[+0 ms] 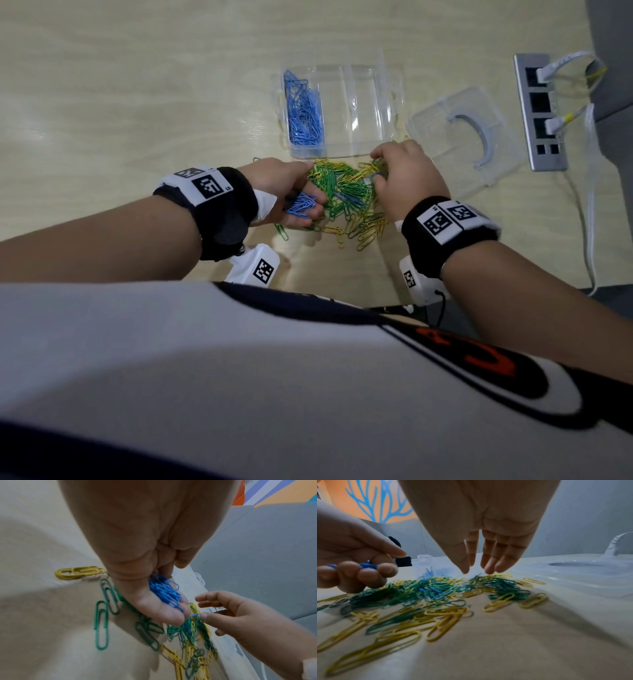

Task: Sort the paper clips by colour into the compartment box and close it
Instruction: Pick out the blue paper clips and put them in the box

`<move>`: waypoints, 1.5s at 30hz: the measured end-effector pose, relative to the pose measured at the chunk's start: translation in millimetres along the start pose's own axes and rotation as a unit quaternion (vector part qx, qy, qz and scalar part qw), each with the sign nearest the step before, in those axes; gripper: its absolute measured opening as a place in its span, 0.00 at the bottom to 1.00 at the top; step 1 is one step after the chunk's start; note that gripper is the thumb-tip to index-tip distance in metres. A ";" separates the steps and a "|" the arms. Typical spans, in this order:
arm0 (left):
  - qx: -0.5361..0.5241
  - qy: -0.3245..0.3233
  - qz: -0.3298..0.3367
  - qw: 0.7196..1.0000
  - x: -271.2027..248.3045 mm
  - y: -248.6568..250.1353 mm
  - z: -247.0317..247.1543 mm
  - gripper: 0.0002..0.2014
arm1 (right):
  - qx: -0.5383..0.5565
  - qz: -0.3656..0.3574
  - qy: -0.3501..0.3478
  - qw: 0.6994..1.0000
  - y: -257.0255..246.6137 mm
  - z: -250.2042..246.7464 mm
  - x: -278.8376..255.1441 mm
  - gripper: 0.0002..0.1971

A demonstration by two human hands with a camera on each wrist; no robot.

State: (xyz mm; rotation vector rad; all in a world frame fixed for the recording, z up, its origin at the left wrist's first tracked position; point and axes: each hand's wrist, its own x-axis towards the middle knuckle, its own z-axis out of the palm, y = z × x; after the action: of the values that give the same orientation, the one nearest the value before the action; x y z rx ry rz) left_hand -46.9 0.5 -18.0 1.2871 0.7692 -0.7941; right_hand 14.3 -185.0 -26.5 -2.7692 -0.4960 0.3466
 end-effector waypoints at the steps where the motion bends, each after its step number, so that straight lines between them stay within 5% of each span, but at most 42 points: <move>1: -0.001 0.000 0.000 1.000 0.2 -0.3 -0.2 0.27 | -0.015 0.003 0.003 1.000 2.8 -0.5 -0.6 0.16; 17: -0.004 0.001 -0.007 1.000 1.0 2.8 2.0 0.27 | -0.115 -0.013 -0.014 0.993 12.8 8.1 -4.3 0.07; 29: 0.003 -0.003 -0.005 1.000 -2.7 5.8 3.6 0.27 | -0.137 -0.057 -0.021 0.989 5.4 6.5 3.0 0.11; 34: 0.003 -0.001 -0.001 1.000 -2.7 7.1 3.5 0.27 | -0.074 -0.036 0.014 0.997 3.5 -2.9 0.4 0.11; 37: 0.003 -0.002 -0.004 1.000 -1.9 8.3 7.1 0.28 | 0.025 -0.112 0.021 0.993 -10.1 -7.7 -8.4 0.10; 40: -0.020 0.013 0.003 1.000 0.3 8.0 10.8 0.25 | 0.056 -0.190 -0.044 0.979 -31.5 -6.2 -17.0 0.09; 45: -0.039 -0.002 0.009 0.999 -0.9 7.3 7.8 0.23 | 0.113 -0.149 -0.008 0.982 -36.3 -0.9 -19.4 0.08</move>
State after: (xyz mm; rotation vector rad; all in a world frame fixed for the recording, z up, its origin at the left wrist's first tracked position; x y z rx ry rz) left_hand -40.7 -6.4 -12.6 1.2212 0.7761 -0.7451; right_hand -13.8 -160.0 -9.9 -2.4304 -0.8102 0.3305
